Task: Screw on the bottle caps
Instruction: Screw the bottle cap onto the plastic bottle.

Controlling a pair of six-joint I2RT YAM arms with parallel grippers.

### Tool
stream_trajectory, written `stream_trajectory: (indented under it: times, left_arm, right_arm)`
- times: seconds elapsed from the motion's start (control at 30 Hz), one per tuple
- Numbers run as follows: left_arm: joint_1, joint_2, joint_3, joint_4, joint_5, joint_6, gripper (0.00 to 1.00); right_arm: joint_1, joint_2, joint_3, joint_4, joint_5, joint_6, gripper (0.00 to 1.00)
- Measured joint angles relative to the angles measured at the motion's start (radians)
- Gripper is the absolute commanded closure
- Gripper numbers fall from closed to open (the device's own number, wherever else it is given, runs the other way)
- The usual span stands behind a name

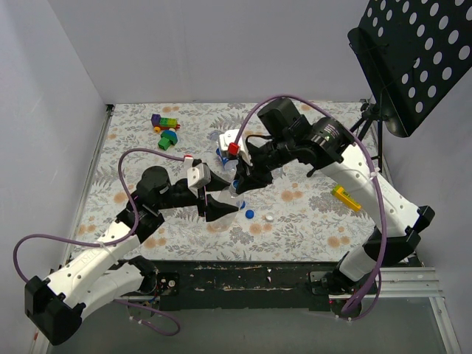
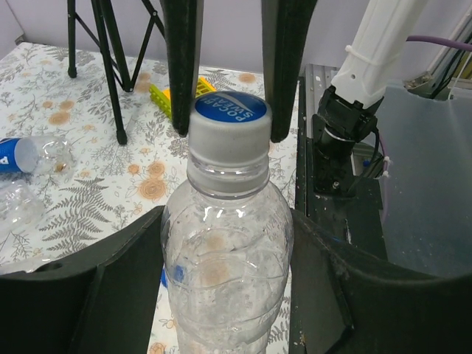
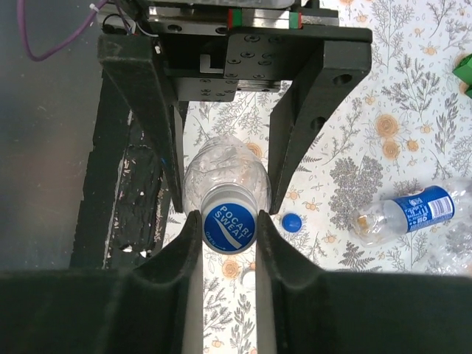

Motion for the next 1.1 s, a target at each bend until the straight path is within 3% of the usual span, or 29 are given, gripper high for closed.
stream_trajectory:
  times: [0.2, 0.43, 0.53, 0.67, 0.83, 1.1]
  left_arm:
    - [-0.002, 0.018, 0.020, -0.042, -0.050, 0.032, 1.00]
    - [-0.051, 0.054, 0.046, -0.093, -0.262, 0.074, 1.00]
    - [-0.089, 0.072, 0.046, -0.105, -0.372, 0.081, 1.00]
    - [-0.113, 0.080, 0.043, -0.103, -0.445, 0.077, 1.00]
    - [-0.118, 0.064, 0.043, -0.048, -0.461, 0.055, 1.00]
    - [-0.107, 0.065, 0.044, -0.115, -0.308, 0.038, 1.00]
  right_arm:
    - [0.008, 0.002, -0.007, 0.014, 0.076, 0.087, 0.92]
    - [0.013, 0.031, -0.010, 0.061, 0.337, 0.487, 0.92]
    - [0.015, 0.042, -0.029, 0.074, 0.442, 0.687, 0.73]
    - [0.021, 0.006, -0.092, 0.129, 0.510, 0.805, 0.48]
    - [0.028, -0.050, -0.101, 0.171, 0.496, 0.782, 0.33]
    - [0.028, -0.198, -0.164, 0.185, 0.393, 0.512, 0.33]
